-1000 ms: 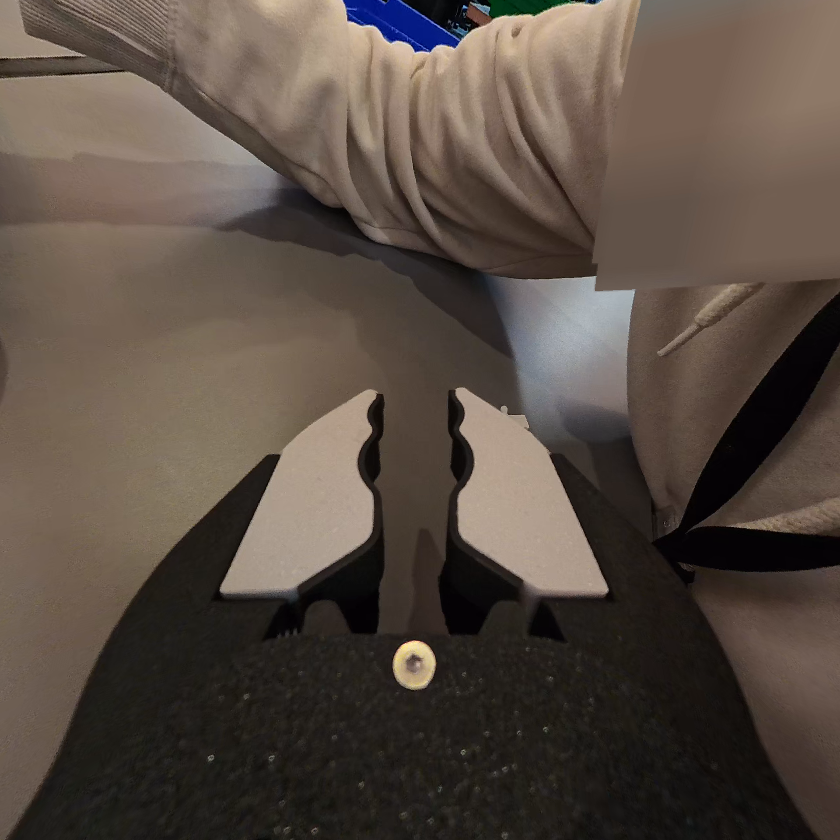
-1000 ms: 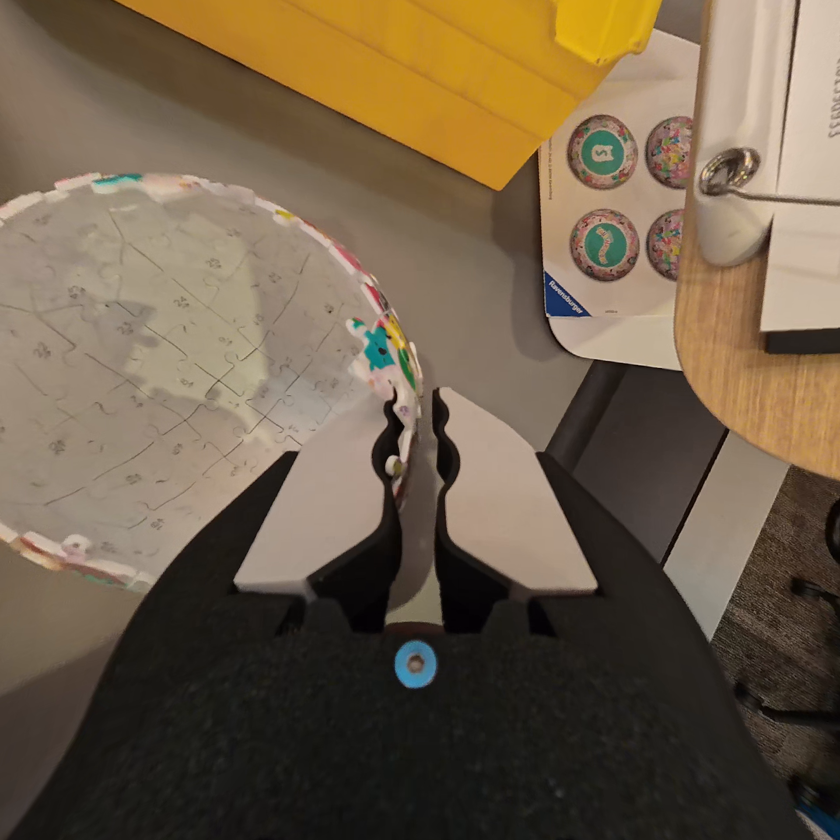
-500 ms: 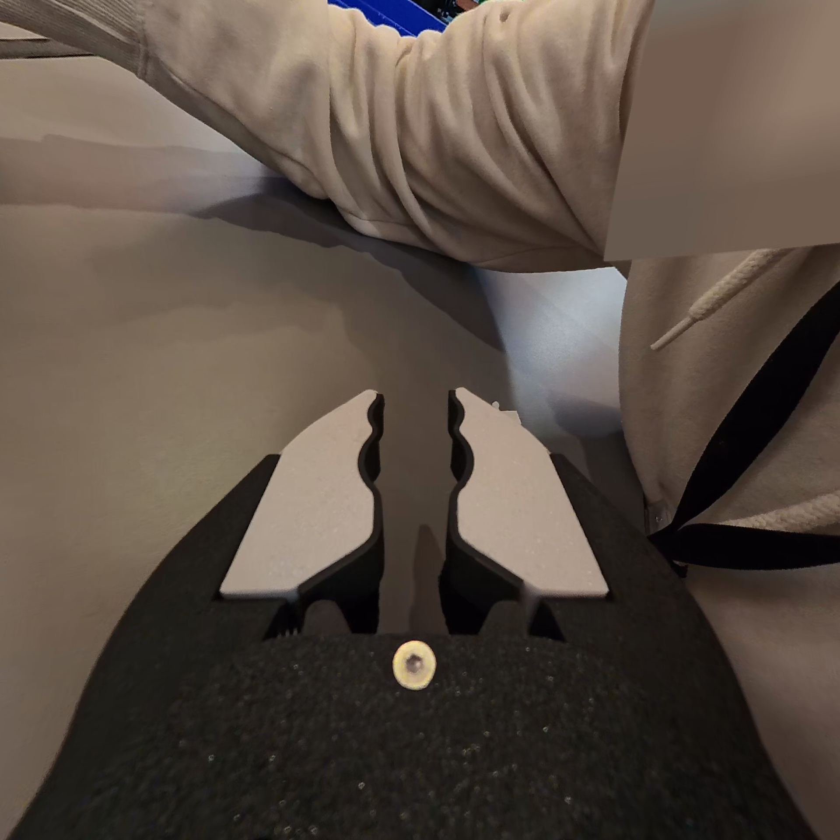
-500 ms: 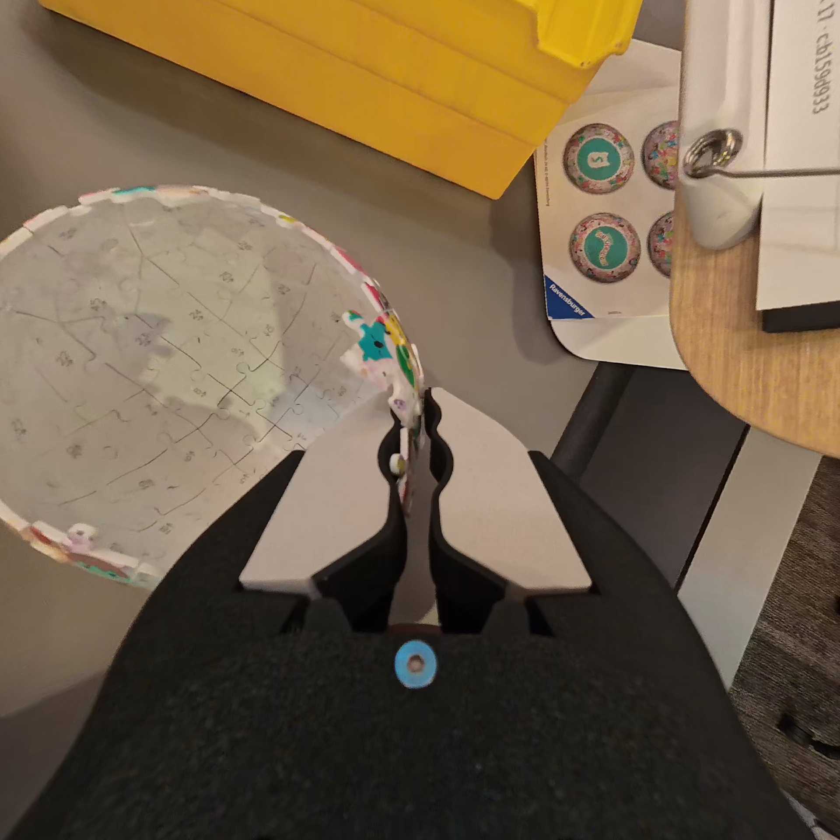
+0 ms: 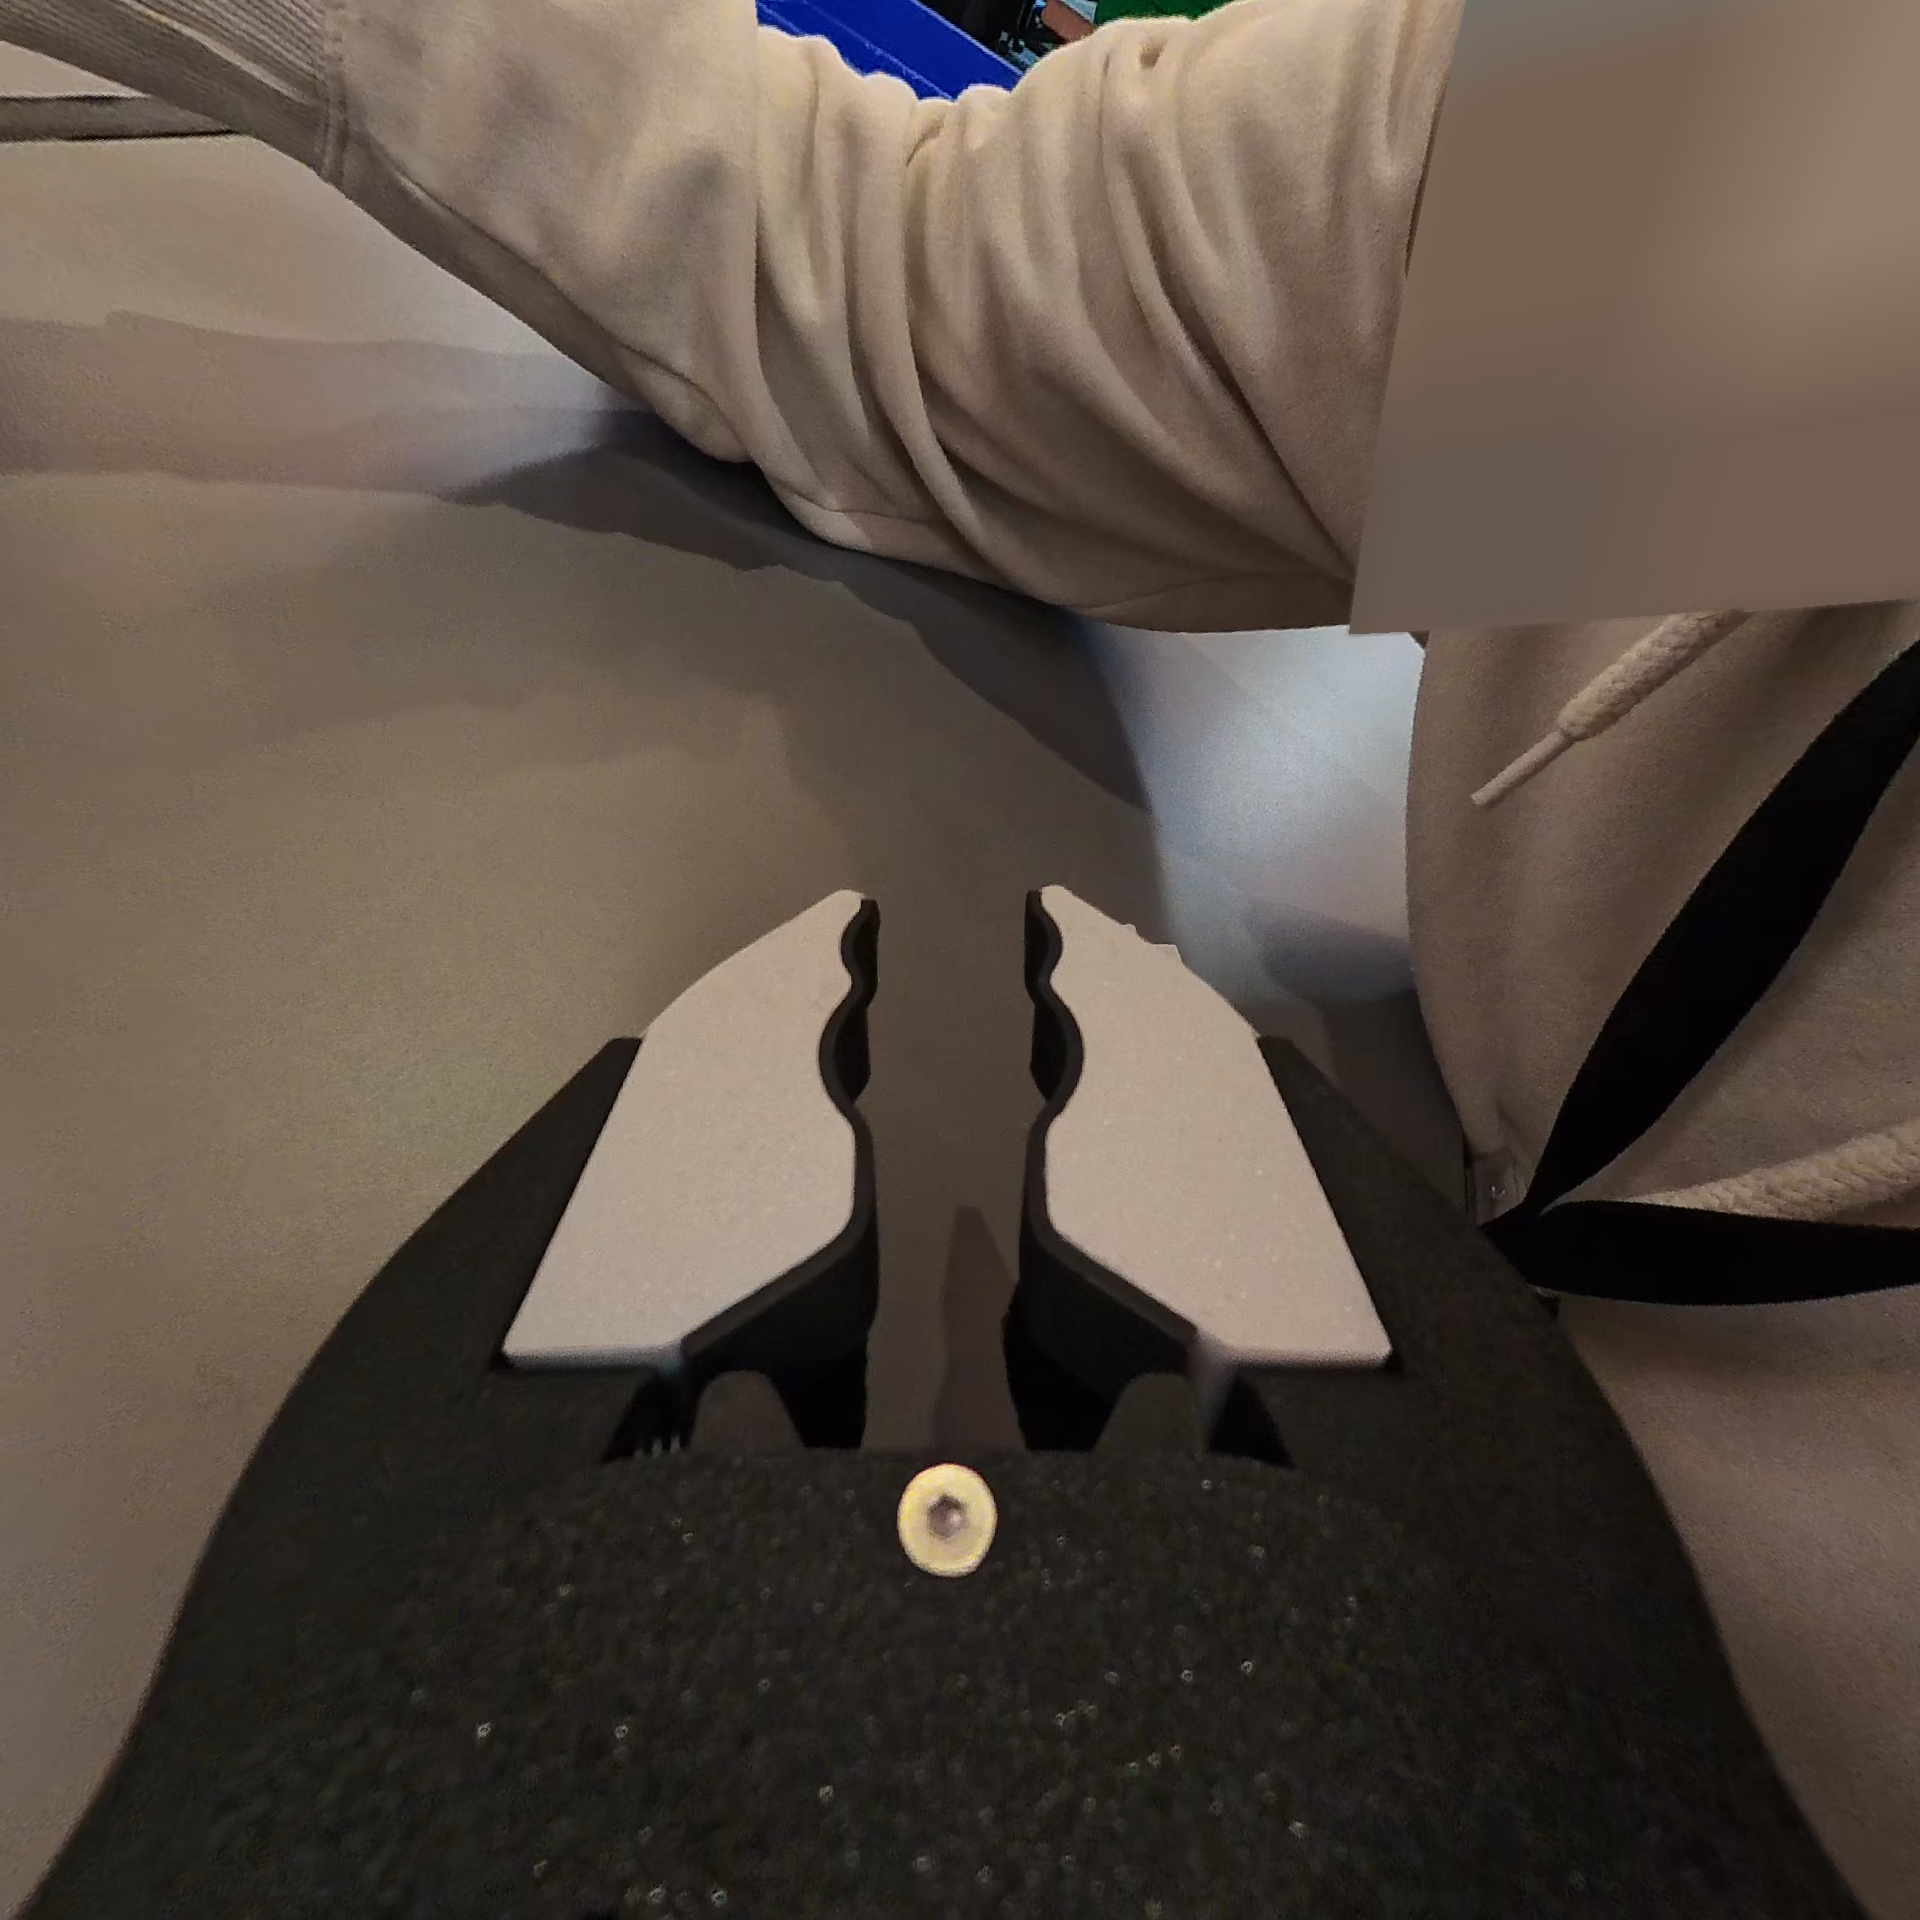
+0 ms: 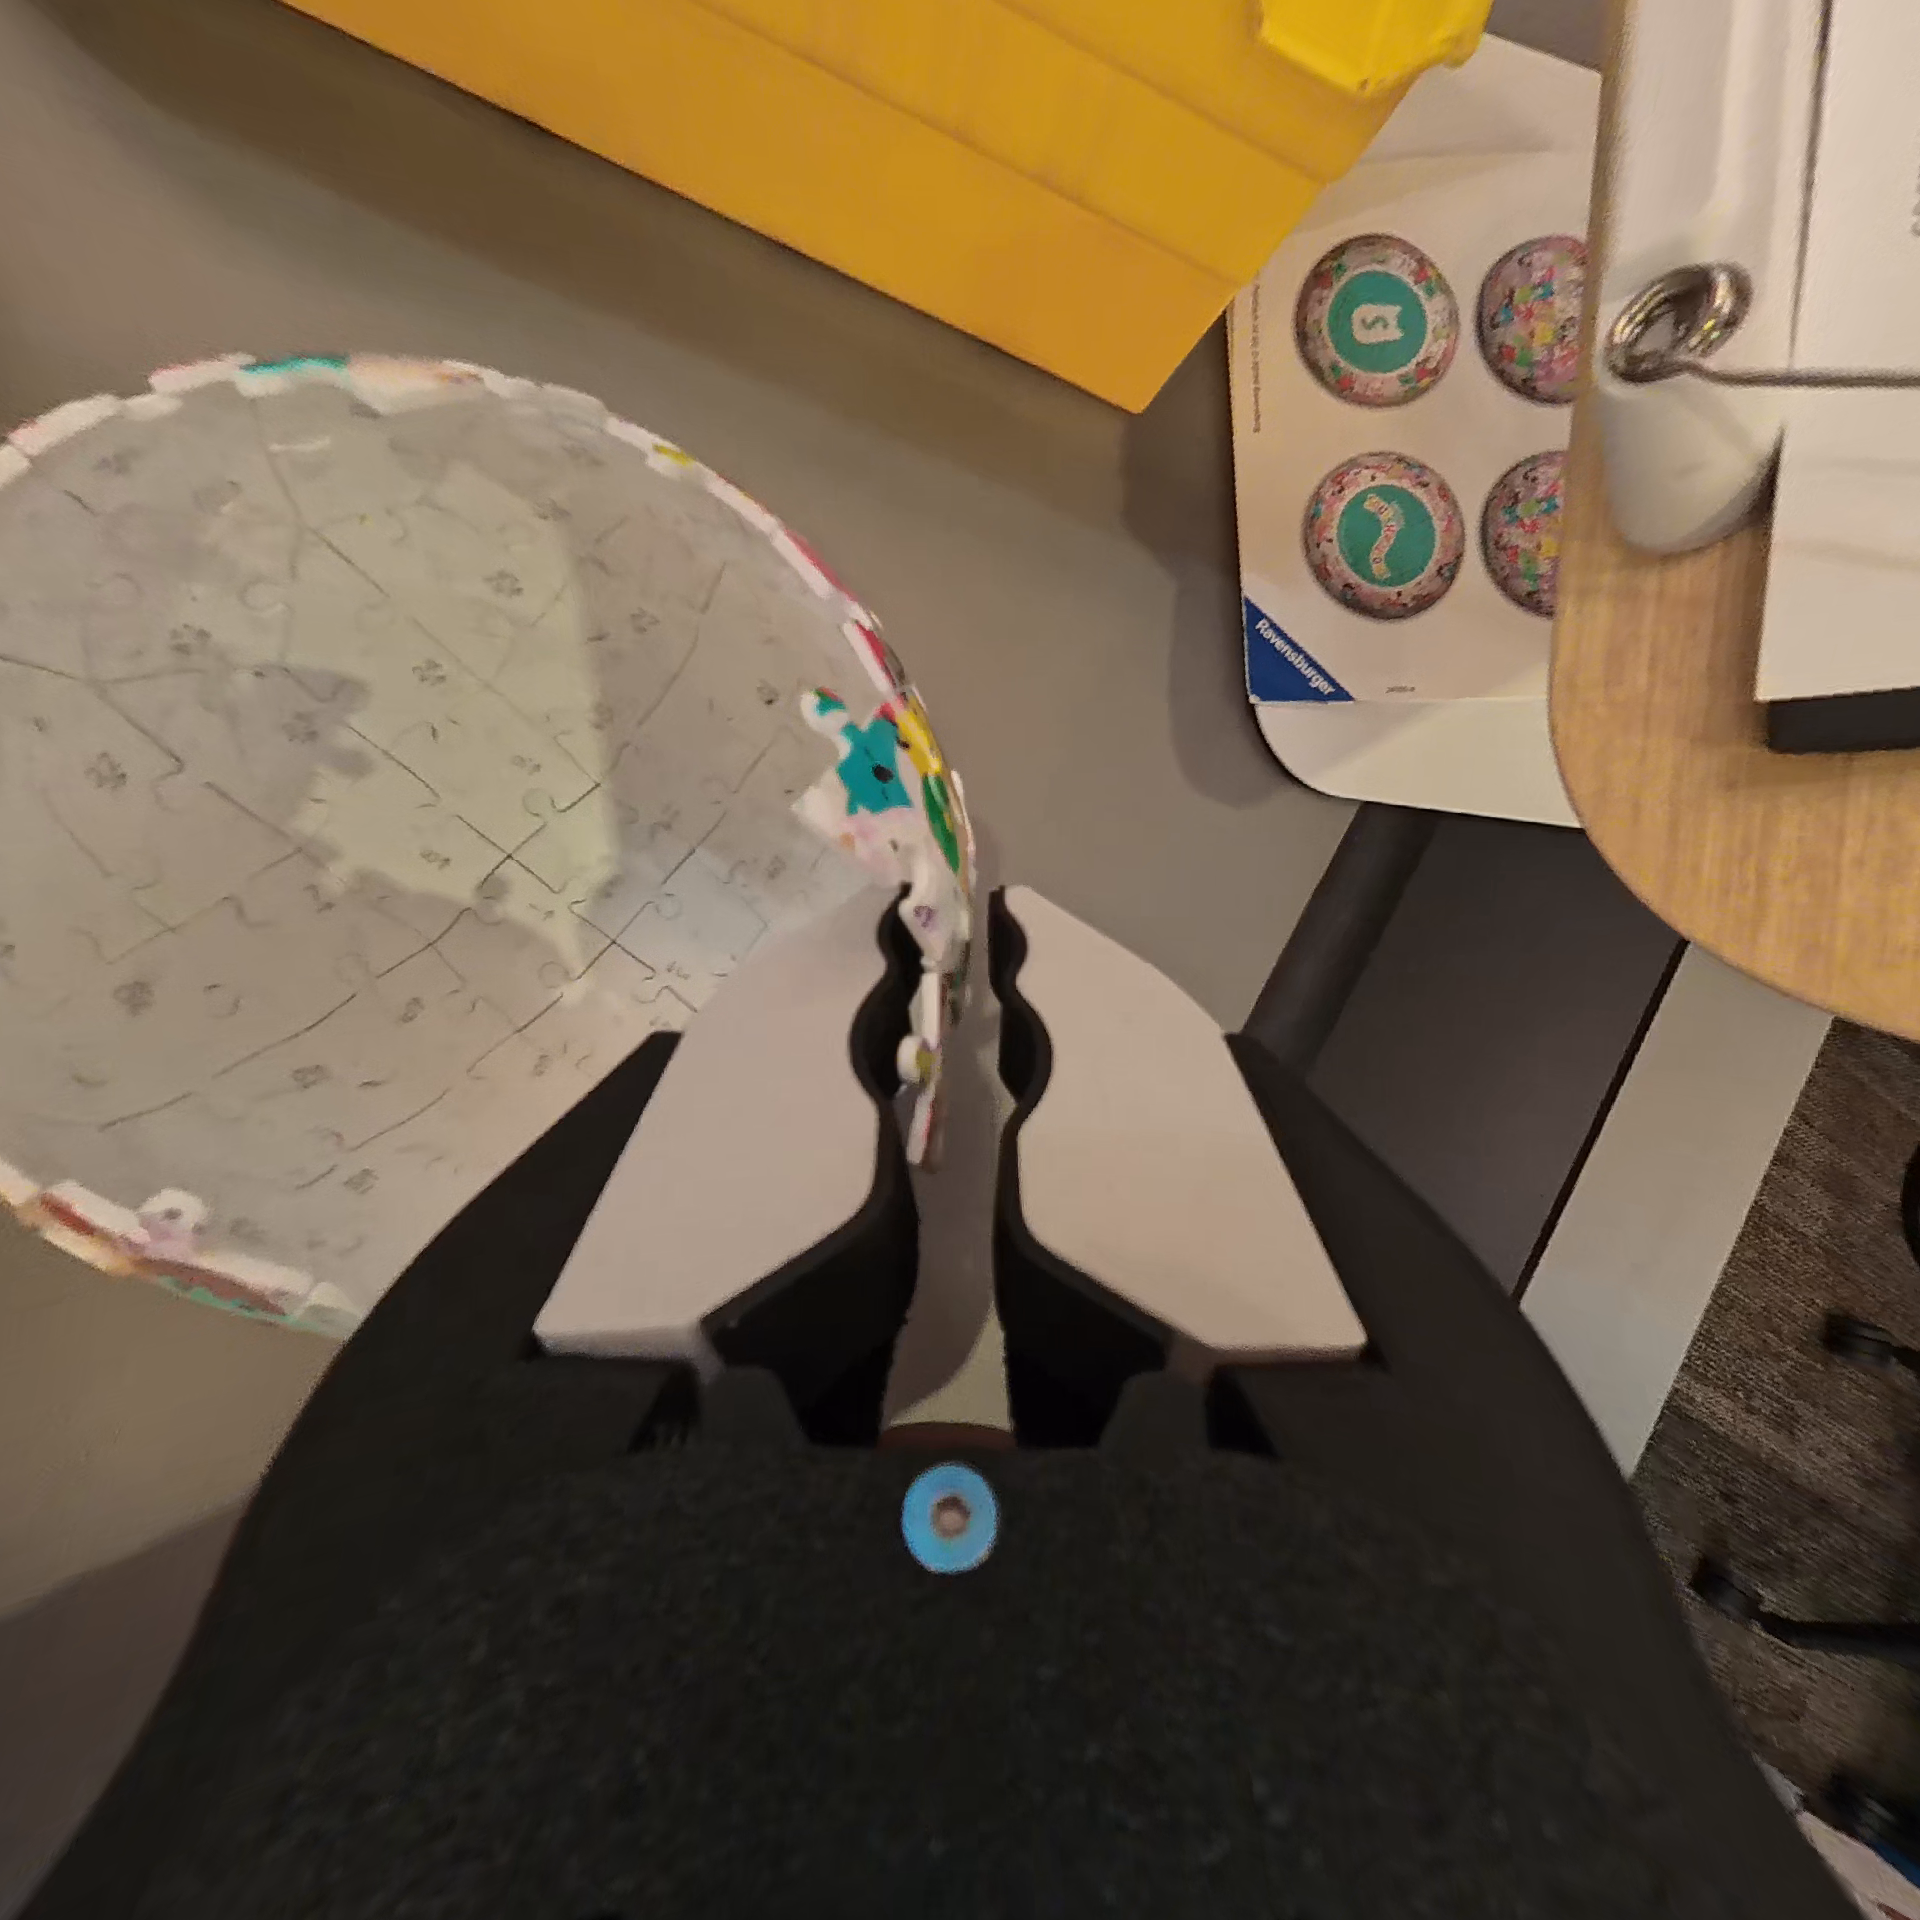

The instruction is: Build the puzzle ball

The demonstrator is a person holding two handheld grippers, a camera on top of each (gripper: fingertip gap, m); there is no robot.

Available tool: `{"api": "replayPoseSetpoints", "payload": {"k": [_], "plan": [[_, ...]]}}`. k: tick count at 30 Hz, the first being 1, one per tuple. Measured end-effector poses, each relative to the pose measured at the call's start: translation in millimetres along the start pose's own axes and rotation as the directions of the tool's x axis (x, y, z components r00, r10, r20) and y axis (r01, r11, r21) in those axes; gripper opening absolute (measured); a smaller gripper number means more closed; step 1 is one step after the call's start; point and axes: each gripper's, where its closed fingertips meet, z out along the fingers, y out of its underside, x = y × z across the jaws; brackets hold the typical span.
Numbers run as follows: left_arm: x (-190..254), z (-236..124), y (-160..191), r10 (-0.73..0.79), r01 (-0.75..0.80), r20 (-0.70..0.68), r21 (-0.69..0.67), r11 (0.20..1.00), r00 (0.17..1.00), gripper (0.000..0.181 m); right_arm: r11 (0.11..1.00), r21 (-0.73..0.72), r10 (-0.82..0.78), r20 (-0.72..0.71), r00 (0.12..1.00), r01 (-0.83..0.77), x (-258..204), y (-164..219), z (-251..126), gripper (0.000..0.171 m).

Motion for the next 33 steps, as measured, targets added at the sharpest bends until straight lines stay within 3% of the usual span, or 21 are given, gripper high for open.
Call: {"api": "replayPoseSetpoints", "payload": {"k": [21, 25, 33], "plan": [[4, 1, 0, 0.001, -0.001, -0.009, -0.002, 1.0, 1.0, 0.026, 0.999, 0.034, -0.003, -0.025, 1.0, 0.004, 4, -3, -4, 0.004], [5, 2, 0, -0.005, 0.005, -0.015, 0.001, 1.0, 1.0, 0.026, 0.998, 0.0, -0.06, -0.1, 0.993, 0.06, 7, -1, -9, 0.021], [12, 5, 2, 0.013, -0.014, -0.02, -0.009, 1.0, 1.0, 0.026, 0.991, 0.035, -0.116, -0.225, 0.967, 0.127, 8, -13, -28, 0.009]]}}
